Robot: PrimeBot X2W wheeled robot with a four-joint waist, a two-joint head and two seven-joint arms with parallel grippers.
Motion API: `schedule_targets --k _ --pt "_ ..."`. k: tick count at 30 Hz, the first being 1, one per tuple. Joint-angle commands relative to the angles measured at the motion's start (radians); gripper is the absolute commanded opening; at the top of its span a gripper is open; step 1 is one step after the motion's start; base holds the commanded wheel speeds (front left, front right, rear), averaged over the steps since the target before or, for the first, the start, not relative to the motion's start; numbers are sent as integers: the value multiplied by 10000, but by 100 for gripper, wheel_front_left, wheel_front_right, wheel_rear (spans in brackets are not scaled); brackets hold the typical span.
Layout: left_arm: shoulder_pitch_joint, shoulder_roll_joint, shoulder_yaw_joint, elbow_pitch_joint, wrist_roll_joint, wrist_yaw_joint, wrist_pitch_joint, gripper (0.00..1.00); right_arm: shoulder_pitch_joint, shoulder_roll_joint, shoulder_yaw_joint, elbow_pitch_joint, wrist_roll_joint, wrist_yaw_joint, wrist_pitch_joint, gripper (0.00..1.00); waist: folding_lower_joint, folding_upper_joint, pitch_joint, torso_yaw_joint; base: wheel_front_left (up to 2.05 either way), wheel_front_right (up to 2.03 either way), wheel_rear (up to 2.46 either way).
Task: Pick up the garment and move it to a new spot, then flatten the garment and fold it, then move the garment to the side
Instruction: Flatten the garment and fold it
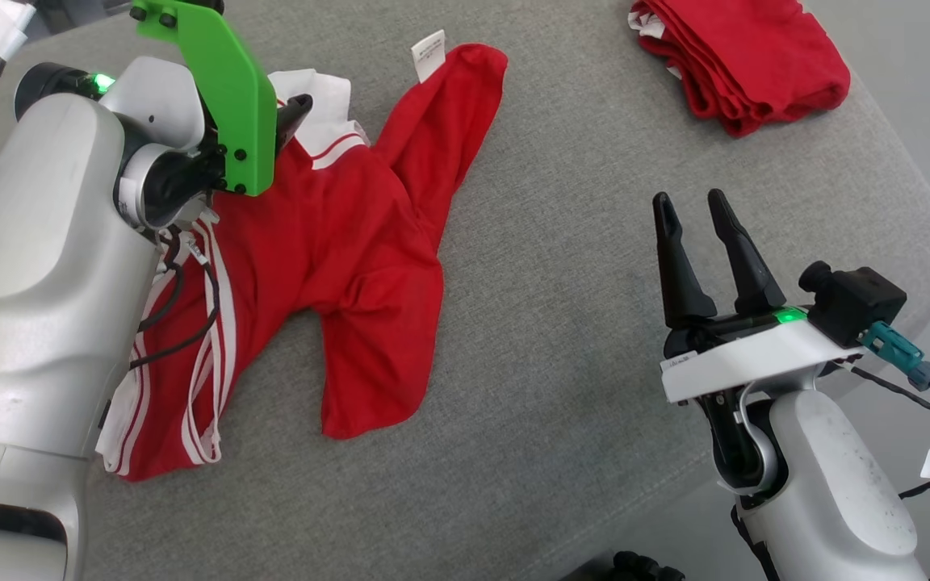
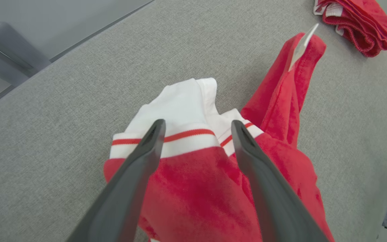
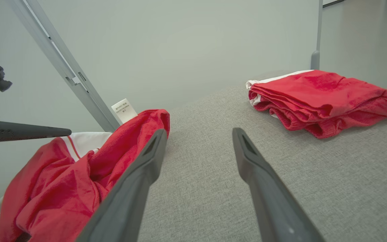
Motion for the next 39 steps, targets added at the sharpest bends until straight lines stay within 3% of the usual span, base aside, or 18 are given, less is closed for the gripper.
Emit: schedule_targets --k 1,11,12,13,14,15,22,28,32,39 --pt "-150 -8 9 182 -51 -30 -14 100 -117 12 37 -14 8 4 -43 100 0 0 298 -290 0 0 0" --pt "-445 194 -626 1613 502 -19 -80 100 -270 10 82 -31 51 4 -42 100 0 0 453 -226 0 0 0" --pt "-476 170 -657 1689 482 -20 -115 93 -275 11 73 -28 26 4 -42 100 0 0 442 -196 0 0 0" --pt "-549 138 -651 1723 419 -22 -229 49 -264 10 57 -16 -5 4 -44 100 0 0 417 -149 0 0 0" --pt "-605 103 -653 1732 369 -23 -320 15 -249 9 41 -4 -37 4 -42 100 0 0 388 -107 0 0 0" --pt "-630 58 -672 1747 267 -24 -381 0 -228 9 36 13 -71 4 -42 100 0 0 339 -51 0 0 0" --pt "-599 -159 -917 1207 -674 -28 -837 0 -37 6 -134 158 -468 4 -42 100 0 0 -277 568 0 0 0" --pt "-32 6 -1160 -114 -1950 -29 -1212 0 293 -58 -318 352 -946 4 -43 100 0 0 -1076 1611 0 0 0" --pt "646 506 -1281 -1416 -2822 -29 -1316 0 576 -227 -280 533 -1081 4 -38 100 0 0 -1617 2423 0 0 0" --pt "2520 1955 -1049 -3797 -3897 -30 -1405 0 1093 -543 -275 838 -1095 4 -37 100 0 0 -2463 3871 0 0 0"
